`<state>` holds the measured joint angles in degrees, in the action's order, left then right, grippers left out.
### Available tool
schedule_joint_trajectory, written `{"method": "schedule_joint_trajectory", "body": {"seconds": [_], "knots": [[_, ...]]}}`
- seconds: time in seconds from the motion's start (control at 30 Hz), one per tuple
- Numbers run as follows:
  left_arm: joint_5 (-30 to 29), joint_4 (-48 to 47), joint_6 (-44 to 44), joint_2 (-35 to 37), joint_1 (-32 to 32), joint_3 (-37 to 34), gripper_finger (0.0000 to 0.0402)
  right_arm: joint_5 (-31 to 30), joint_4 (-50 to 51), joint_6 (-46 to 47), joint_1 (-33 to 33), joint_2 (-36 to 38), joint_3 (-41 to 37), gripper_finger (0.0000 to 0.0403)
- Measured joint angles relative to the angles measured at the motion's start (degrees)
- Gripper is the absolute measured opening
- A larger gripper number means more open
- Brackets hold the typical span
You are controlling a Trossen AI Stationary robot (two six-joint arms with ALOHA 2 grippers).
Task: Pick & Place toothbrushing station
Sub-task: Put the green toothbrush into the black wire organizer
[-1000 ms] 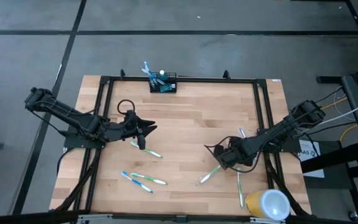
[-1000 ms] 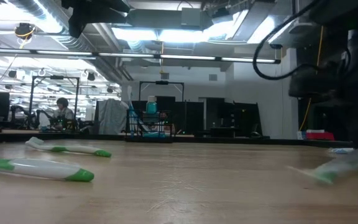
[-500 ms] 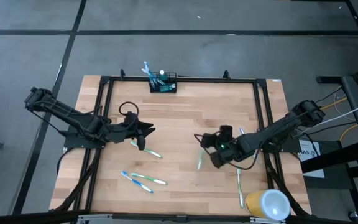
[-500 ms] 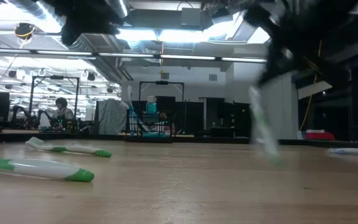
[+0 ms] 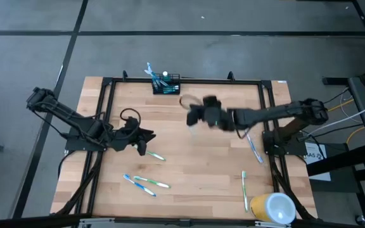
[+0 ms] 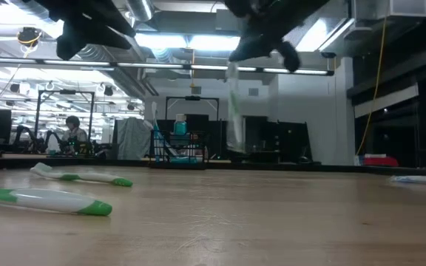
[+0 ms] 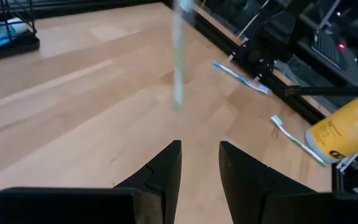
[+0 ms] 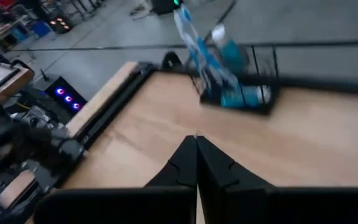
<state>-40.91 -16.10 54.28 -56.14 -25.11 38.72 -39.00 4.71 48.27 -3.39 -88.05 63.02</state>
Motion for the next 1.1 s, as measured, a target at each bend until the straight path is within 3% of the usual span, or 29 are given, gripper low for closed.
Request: {"method": "schedule_joint_trajectory", "body": {"seconds": [0.33,0.73,0.87,1.1], "knots": [[-8.29,0.44,2.24,0.00,-4.03,0.00,0.0102,15.06,-12.73,-16.86,18.14,0.00,0.00,0.0000],[-12.77,0.91,3.70,0.00,-4.58,0.00,0.0102,30.66,-26.30,-22.01,30.60,-3.17,0.30,0.0000],[-13.66,0.91,3.66,-0.02,-4.47,0.00,0.0102,36.68,-26.26,-24.35,32.52,-8.52,4.57,0.0000],[-15.03,0.87,4.98,-0.02,-4.36,0.00,0.0102,44.36,-22.18,-30.33,36.15,-17.42,18.92,0.0000]]}}
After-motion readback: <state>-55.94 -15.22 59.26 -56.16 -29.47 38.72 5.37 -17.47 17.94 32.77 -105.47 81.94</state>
